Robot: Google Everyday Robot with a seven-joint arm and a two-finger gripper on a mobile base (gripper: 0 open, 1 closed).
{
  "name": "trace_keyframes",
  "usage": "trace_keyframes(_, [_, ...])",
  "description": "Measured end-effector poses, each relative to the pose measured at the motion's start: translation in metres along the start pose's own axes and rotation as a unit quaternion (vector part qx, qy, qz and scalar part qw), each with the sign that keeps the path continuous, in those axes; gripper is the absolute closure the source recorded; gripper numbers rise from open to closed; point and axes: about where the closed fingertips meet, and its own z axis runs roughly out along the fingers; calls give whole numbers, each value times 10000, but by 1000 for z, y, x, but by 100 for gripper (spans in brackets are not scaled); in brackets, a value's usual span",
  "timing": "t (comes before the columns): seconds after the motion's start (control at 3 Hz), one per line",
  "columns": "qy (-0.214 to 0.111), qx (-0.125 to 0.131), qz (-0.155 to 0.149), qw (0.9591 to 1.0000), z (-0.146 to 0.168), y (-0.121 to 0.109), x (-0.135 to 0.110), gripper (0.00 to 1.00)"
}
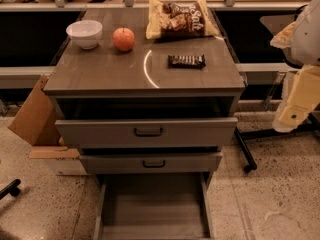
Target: Place rxbar chocolate into bottom drawer
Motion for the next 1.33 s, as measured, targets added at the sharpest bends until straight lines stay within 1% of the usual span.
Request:
trace_keyframes(0.33, [-1,0,0,10000,0,0,0,0])
trace_keyframes(0.67, [-116,-4,-21,9999,10,-13,-7,0])
trace_keyframes(1.0, [-375,-173,-21,9991,37,-34,-22,0])
trace_keyframes(1.33, [-375,-173,-21,9991,37,-34,-22,0])
